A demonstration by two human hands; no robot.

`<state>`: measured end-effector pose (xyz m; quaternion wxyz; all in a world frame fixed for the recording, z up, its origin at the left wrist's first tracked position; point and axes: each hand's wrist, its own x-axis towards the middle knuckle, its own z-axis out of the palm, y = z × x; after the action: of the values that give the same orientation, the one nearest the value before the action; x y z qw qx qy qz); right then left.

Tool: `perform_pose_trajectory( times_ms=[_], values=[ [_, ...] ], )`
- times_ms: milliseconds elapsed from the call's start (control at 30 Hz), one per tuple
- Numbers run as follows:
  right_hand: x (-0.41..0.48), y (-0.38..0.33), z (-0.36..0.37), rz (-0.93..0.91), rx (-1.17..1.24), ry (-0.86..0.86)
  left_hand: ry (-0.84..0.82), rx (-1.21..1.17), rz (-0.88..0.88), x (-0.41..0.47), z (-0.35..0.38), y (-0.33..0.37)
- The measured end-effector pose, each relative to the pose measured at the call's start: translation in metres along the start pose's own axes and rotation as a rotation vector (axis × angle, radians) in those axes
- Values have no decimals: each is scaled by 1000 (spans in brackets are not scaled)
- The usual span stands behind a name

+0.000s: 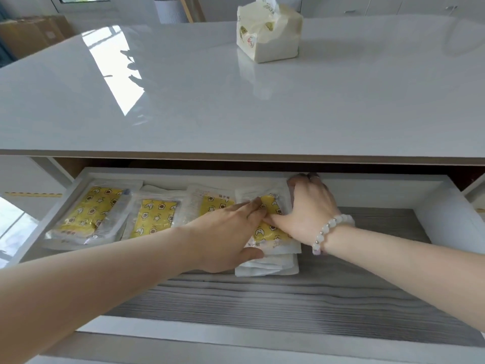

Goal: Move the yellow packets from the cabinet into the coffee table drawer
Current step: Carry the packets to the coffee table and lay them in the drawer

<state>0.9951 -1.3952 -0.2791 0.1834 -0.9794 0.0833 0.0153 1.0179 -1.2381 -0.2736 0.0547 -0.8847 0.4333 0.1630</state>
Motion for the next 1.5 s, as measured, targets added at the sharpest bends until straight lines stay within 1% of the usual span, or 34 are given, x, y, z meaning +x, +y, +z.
perform_pose_trajectory(
  times_ms=[100, 167, 267, 300, 400, 433, 533, 567, 600, 667, 700, 767, 800, 833, 900, 1000, 1100, 1200, 1300, 1400, 1500],
  values=[
    [-18, 5, 4, -272, -111, -2, -30, -13, 30, 2, 1, -6],
    [-24, 4, 8, -390, -193, -72, -44, -42, 36, 1, 3, -10],
    [-22, 4, 18, -349, -251, -262, -61, -92, 11, 0, 3, -11],
    [-21, 5, 21, -339, -264, -280, -69, -103, -4, -2, 0, -12],
    [-19, 7, 18, -396, -289, -206, -109, -104, -105, -21, -18, -29],
    [-19, 7, 15, -421, -324, -194, -139, -62, -152, -32, -22, -38],
    [-24, -1, 12, -495, -327, -205, -284, 183, -271, -68, -17, -66],
    [-23, -2, 17, -534, -334, -162, -341, 229, -308, -76, -12, -71],
    [-21, -3, 21, -587, -354, -111, -389, 241, -334, -79, -6, -74],
    [-20, -7, 23, -563, -363, -82, -430, 214, -344, -77, 4, -79],
    [-17, -6, 27, -551, -384, -121, -420, 210, -339, -74, 7, -82],
    [-14, -2, 33, -579, -391, -118, -384, 231, -313, -68, 10, -88],
    [-14, -1, 32, -567, -368, -121, -368, 240, -303, -65, 11, -92],
    [-15, -2, 34, -526, -369, -174, -354, 244, -296, -63, 13, -95],
    [-14, 1, 38, -512, -380, -193, -328, 247, -292, -61, 16, -99],
    [-12, 1, 41, -557, -391, -132, -284, 268, -284, -61, 21, -102],
    [-10, 1, 40, -577, -399, -127, -247, 293, -284, -62, 21, -104],
    [-10, 3, 41, -620, -428, -114, -236, 266, -292, -62, 16, -101],
    [-8, 3, 37, -628, -436, -112, -261, 238, -319, -68, 10, -99],
    [-8, 3, 36, -627, -455, -124, -284, 141, -365, -73, 2, -98],
    [-6, 6, 33, -621, -478, -165, -236, 22, -375, -76, -1, -98]
  ],
)
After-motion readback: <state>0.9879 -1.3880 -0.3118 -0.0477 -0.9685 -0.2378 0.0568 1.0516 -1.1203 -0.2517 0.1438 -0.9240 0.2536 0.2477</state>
